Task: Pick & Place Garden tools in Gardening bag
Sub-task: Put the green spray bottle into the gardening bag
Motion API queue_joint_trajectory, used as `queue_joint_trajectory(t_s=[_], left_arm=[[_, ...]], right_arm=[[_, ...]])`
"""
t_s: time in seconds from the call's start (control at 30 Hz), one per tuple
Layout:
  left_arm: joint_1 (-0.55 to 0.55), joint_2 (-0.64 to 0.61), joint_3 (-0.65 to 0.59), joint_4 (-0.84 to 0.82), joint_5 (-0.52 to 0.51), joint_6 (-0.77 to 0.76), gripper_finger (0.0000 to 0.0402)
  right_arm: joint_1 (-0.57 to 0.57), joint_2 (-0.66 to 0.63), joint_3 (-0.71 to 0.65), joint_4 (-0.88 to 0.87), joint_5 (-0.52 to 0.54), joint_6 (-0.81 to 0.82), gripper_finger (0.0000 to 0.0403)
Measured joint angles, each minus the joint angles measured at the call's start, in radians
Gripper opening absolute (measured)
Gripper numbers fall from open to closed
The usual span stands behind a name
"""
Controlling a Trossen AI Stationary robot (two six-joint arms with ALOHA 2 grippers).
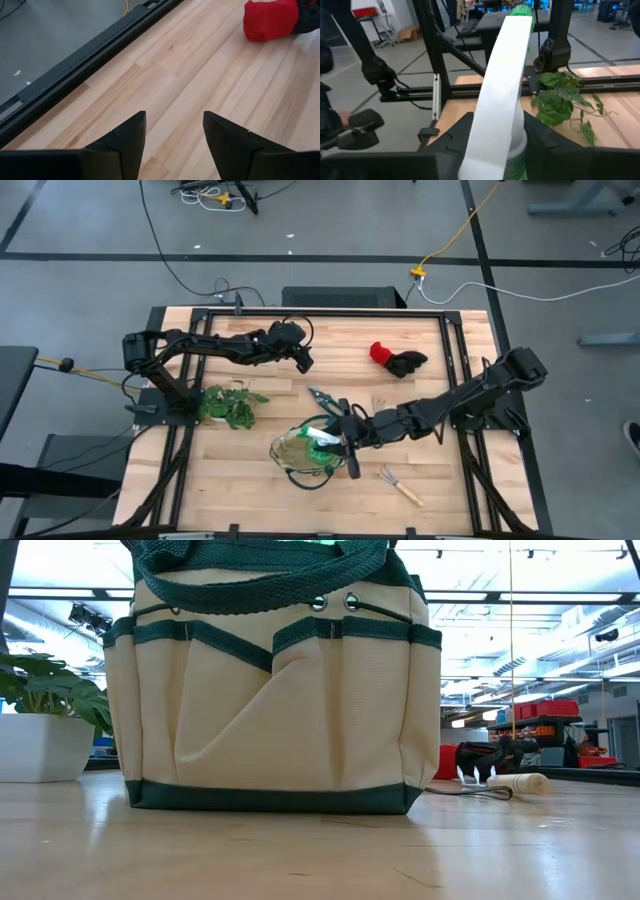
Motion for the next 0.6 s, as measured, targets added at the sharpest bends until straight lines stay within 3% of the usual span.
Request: queue_joint_trajectory(t_s=[0.6], left_arm=[[0.000, 0.000, 0.000, 0.000, 0.000, -0.003, 0.0206]], right_arm=[[0.000, 0.034, 0.000, -0.025, 0.077, -0.033, 0.0116]])
